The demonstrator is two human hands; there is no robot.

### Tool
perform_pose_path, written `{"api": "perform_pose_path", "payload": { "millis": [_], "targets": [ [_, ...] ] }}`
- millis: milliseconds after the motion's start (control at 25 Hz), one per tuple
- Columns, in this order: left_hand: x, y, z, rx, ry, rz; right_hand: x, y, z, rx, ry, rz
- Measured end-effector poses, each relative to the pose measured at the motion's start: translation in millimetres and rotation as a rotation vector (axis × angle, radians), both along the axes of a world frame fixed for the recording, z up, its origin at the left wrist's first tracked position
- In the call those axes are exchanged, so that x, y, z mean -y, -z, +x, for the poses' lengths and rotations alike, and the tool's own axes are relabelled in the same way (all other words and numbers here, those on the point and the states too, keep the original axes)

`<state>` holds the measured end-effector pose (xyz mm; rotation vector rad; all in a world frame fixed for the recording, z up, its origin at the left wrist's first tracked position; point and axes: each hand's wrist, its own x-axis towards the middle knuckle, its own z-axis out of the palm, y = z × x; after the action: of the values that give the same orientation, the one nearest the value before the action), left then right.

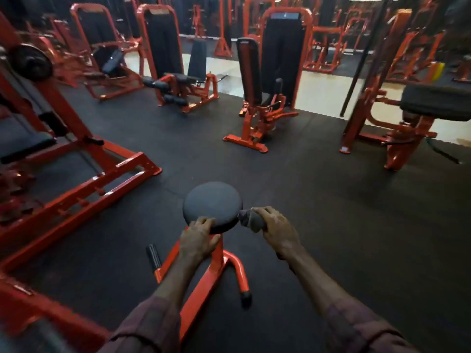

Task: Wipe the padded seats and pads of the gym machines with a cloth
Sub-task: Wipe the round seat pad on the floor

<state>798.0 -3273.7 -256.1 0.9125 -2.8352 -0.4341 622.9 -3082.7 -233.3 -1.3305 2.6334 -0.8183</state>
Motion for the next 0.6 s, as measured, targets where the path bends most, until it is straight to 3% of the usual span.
{"api": "perform_pose_path", "payload": {
  "millis": [400,600],
  "targets": [
    [105,63,-47,-0.138,-0.226,-0.004,174,48,-140,0.003,0.015,-0.087],
    [132,125,-81,-0.174,-0.481,0.026,260,104,-218,-0.091,-0.159,-0.075]
  ]
}}
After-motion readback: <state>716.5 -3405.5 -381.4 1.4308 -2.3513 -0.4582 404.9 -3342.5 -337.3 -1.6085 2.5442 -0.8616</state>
